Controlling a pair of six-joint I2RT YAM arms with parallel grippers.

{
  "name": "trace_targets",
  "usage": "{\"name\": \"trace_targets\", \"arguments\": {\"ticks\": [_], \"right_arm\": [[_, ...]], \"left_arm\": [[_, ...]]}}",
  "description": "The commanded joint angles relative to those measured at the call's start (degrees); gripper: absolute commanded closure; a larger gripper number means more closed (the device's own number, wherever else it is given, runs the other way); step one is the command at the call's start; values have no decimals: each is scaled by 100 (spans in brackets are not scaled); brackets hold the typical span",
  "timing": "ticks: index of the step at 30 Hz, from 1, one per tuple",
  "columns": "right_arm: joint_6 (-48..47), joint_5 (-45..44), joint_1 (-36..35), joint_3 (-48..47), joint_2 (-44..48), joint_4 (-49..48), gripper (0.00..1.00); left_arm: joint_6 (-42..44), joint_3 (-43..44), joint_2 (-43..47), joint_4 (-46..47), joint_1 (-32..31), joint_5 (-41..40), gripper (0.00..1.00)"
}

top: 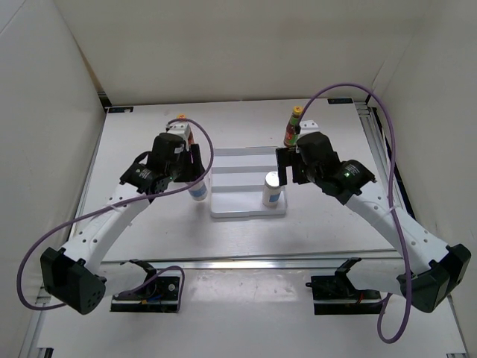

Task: Organize the condiment bottles

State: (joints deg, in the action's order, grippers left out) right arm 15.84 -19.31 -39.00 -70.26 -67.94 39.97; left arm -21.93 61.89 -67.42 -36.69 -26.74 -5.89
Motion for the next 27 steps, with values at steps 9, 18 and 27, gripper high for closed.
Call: {"name": "trace_targets", "arguments": {"ticks": [9,18,27], "right_arm": [[-45,-117,156,21,290,64,0],[-98,-117,394,73,519,222,0],[33,-178,850,179,519,222,0]], "left_arm": [[-91,984,-729,478,-893,98,89],[-206,193,-1194,1153,-1070,-105,89],[-154,78,-1467,1340,-1123,-290,30]]}}
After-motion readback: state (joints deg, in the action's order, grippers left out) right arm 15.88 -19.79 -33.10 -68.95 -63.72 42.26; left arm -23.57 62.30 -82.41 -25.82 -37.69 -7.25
